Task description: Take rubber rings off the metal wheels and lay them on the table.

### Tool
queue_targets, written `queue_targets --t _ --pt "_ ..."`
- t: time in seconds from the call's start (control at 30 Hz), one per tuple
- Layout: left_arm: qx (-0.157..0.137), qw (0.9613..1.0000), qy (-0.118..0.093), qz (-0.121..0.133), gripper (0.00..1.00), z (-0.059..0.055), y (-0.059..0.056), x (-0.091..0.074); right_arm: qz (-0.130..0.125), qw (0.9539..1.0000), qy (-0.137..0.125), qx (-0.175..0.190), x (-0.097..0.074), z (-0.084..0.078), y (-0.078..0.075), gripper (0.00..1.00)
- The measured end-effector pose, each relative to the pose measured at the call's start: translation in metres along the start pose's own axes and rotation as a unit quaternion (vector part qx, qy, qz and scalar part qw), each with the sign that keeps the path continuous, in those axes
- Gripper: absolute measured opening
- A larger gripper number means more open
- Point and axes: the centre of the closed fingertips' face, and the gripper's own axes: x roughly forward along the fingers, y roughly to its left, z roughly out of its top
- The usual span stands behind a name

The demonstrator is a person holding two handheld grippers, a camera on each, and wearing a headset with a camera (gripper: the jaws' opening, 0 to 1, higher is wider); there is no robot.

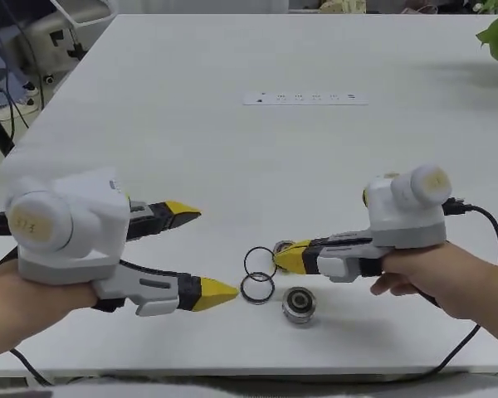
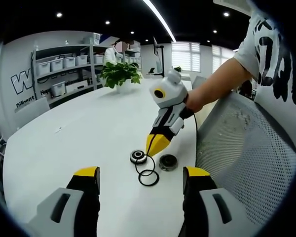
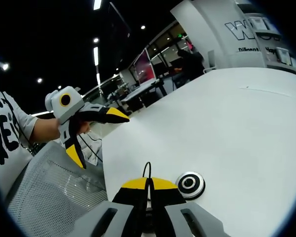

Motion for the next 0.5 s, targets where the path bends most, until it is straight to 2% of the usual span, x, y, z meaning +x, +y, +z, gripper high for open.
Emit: queue_targets --t 0.5 --pt "-0.004 1.0000 0.003 0.002 0.68 -0.005 0.001 -0.004 0.009 0.9995 0.030 0.004 0.009 -0.018 0.001 0.00"
